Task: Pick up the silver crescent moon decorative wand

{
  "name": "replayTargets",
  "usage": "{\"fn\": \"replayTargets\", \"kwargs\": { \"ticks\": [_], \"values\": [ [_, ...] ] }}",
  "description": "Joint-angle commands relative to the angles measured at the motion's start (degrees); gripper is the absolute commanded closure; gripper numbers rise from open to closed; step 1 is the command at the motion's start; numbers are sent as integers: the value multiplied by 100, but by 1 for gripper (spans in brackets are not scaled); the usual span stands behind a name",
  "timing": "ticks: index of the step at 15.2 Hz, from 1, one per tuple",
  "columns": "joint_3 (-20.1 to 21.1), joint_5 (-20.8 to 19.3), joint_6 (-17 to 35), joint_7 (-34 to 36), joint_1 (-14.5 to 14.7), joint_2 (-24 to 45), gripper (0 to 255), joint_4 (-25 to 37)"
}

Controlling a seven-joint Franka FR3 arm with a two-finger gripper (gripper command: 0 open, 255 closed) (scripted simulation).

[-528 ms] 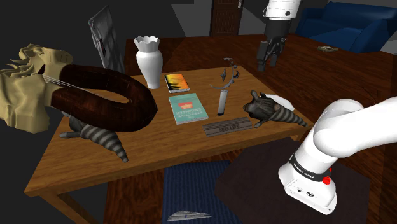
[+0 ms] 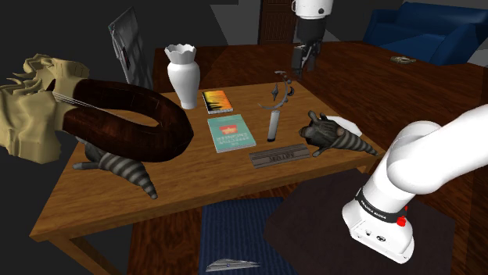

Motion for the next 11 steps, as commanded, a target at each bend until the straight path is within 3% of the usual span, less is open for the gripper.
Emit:
{"fn": "replayTargets", "kwargs": {
  "ticks": [1,6,11],
  "values": [
    [194,-234,68,-52,65,416,0,382],
    [629,-796,170,-91,188,1242,0,1126],
    [621,-798,538,-5,196,1197,0,703]
  ]
}}
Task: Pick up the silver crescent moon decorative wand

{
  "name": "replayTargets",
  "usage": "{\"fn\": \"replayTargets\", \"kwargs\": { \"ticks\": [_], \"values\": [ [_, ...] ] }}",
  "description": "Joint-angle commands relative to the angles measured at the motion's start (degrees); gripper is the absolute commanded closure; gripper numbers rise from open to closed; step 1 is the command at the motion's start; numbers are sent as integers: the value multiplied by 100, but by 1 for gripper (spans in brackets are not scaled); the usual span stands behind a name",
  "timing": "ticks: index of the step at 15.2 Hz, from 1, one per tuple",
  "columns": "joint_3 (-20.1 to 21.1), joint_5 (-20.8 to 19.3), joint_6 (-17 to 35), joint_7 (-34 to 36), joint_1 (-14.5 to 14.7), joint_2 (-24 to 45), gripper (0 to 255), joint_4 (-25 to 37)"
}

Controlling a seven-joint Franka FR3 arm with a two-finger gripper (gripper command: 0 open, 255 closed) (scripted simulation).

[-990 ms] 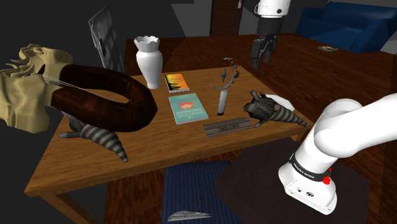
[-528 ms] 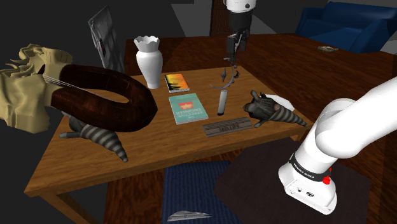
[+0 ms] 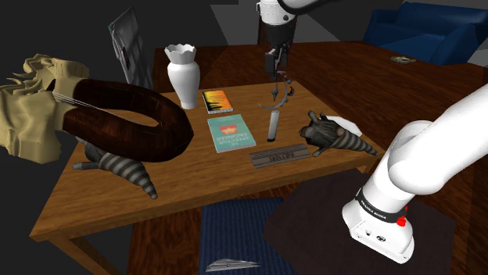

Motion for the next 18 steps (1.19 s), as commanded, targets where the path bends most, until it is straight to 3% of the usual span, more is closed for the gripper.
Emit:
{"fn": "replayTargets", "kwargs": {
  "ticks": [1,4,5,14,18],
  "values": [
    [-3,-7,149,32,2,-8,0,-158],
    [-5,-10,265,60,4,-14,0,-284],
    [-8,-10,270,56,2,-22,255,-294],
    [-5,-10,265,60,3,-14,255,-283],
    [0,-4,-29,-11,-2,7,255,40]
  ]
}}
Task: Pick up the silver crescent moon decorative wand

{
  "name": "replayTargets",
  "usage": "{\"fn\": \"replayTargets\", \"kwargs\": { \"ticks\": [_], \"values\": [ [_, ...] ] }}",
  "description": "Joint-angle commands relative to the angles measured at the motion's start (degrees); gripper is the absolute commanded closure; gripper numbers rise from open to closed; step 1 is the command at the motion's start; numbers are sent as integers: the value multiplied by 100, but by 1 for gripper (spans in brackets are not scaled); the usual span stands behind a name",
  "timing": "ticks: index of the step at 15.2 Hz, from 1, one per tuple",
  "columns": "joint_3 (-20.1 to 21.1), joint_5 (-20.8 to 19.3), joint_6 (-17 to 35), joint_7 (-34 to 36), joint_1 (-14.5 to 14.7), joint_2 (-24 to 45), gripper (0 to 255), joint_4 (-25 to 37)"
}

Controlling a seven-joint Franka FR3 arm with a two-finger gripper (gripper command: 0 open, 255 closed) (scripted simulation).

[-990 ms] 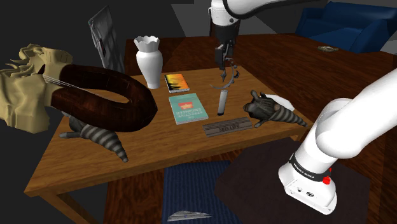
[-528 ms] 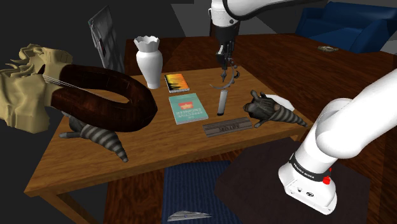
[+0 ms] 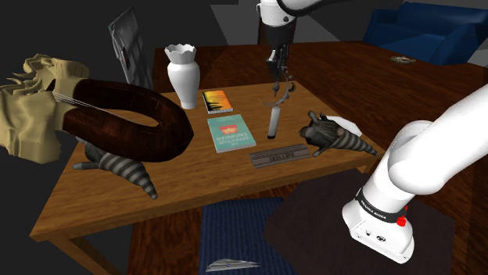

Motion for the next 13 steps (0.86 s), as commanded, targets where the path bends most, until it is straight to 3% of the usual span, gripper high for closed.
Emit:
{"fn": "replayTargets", "kwargs": {
  "ticks": [1,13],
  "values": [
    [9,3,-144,-25,-1,29,255,175],
    [34,-10,-896,-194,-21,182,255,1098]
  ]
}}
